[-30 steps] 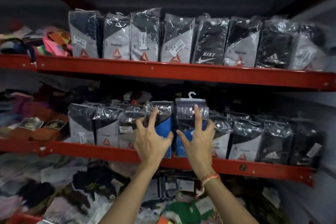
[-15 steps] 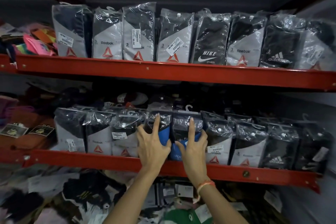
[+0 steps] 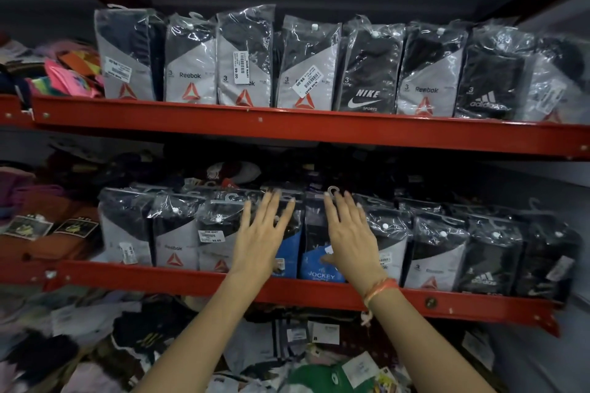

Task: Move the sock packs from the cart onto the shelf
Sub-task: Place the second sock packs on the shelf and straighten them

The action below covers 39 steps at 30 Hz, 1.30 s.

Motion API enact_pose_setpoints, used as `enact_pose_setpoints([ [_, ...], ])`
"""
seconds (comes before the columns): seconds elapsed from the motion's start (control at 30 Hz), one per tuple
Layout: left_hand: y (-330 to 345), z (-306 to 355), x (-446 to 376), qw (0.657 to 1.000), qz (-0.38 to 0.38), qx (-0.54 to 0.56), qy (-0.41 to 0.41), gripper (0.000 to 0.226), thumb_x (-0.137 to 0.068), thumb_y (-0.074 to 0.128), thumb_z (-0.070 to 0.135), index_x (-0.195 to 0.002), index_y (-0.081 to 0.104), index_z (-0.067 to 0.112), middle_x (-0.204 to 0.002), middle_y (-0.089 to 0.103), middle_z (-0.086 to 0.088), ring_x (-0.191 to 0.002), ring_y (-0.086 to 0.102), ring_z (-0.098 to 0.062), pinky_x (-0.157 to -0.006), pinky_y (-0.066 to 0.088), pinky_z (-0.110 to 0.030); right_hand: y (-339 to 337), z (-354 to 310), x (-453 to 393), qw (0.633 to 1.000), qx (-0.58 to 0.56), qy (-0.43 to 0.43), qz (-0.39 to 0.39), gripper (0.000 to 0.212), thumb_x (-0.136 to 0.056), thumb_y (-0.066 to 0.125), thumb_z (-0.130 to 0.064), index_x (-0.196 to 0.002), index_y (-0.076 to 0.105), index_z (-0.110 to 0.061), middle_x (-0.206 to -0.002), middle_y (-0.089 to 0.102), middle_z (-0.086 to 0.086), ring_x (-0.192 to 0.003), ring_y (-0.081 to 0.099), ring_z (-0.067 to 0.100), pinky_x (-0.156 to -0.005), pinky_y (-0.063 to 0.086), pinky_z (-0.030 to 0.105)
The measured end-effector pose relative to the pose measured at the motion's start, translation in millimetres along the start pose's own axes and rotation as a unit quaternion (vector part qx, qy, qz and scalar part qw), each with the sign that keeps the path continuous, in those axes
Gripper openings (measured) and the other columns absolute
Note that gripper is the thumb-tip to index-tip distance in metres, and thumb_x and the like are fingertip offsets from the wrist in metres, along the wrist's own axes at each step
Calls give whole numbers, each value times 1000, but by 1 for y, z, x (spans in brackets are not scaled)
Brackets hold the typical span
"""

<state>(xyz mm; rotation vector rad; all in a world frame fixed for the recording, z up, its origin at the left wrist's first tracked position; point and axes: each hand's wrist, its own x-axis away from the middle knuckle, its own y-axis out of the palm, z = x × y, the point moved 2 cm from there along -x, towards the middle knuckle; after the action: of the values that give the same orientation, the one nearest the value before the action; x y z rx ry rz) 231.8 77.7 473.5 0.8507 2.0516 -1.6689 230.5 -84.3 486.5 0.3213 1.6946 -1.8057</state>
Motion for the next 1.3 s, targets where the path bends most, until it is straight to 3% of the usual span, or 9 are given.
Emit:
enact_pose_setpoints([
  [0.23, 17, -3, 6, 999, 33, 10, -1, 126, -50, 85, 48, -149, 14, 17, -150, 34, -15, -139, 32, -31, -116, 23, -46, 21, 7, 13, 999, 20, -22, 30, 130, -29, 97, -40, -139, 40, -2, -137, 52, 19, -128, 49, 35, -112, 36, 48],
  [0.47, 15, 4, 2, 1000, 16, -10, -12, 128, -47, 87, 49, -149, 16, 16, -150, 35, -17, -138, 34, -32, -115, 18, -47, 17, 9, 18, 997, 46, -46, 28, 129, -34, 95, -43, -141, 37, -1, -142, 48, 21, -134, 43, 35, -113, 34, 48],
  [0.6, -1, 15, 2, 997, 58, 24, 36, 135, -50, 83, 52, -151, 0, 19, -158, 12, -13, -145, 14, -29, -114, -1, -50, 2, 28, 24, 992, 86, -70, 67, 126, -43, 89, -52, -144, 36, 0, -149, 40, 19, -141, 33, 33, -115, 29, 48],
  [0.73, -13, 39, -13, 994, 49, 17, 95, 132, -61, 73, 60, -146, -20, 20, -159, -10, -9, -146, -6, -26, -114, -10, -52, -10, 68, 26, 995, 97, 10, 32, 130, -52, 86, -52, -150, 17, -3, -155, 28, 19, -146, 17, 35, -120, 17, 52],
  [0.87, -8, 68, -26, 993, 30, 29, 108, 123, -69, 64, 65, -145, -21, 18, -160, -2, -10, -146, -2, -26, -116, -5, -53, 2, 92, 30, 995, 67, 54, -51, 123, -65, 84, -41, -152, 4, -12, -156, 23, 17, -146, 16, 35, -119, 9, 50],
  [0.97, -3, 82, -28, 996, 22, 24, 81, 118, -72, 64, 61, -148, -14, 16, -159, 3, -12, -146, 2, -28, -116, -3, -56, 14, 99, 35, 995, 84, 57, -21, 120, -49, 95, -24, -146, 26, -16, -137, 51, 13, -133, 44, 34, -112, 30, 50],
  [1.03, -2, 89, -28, 998, 19, 18, 64, 116, -70, 68, 59, -149, -5, 16, -159, 11, -13, -146, 7, -28, -114, -2, -58, 19, 103, 35, 997, 68, 45, 2, 115, -43, 97, -25, -142, 37, -13, -133, 55, 13, -131, 47, 35, -112, 30, 51],
  [1.17, 2, 94, -26, 998, 21, 26, 44, 118, -57, 76, 61, -149, 17, 17, -153, 31, -12, -143, 24, -28, -111, 3, -59, 17, 106, 36, 997, 70, 37, -11, 115, -50, 93, -34, -146, 33, -12, -141, 48, 14, -139, 36, 35, -115, 21, 49],
  [1.3, 1, 90, -27, 997, 34, 35, 62, 114, -69, 69, 58, -150, -1, 18, -159, 11, -11, -146, 7, -27, -112, -7, -58, 12, 110, 37, 998, 54, 7, -11, 113, -68, 82, -39, -153, 10, -15, -159, 19, 12, -149, 5, 30, -119, 3, 46],
])
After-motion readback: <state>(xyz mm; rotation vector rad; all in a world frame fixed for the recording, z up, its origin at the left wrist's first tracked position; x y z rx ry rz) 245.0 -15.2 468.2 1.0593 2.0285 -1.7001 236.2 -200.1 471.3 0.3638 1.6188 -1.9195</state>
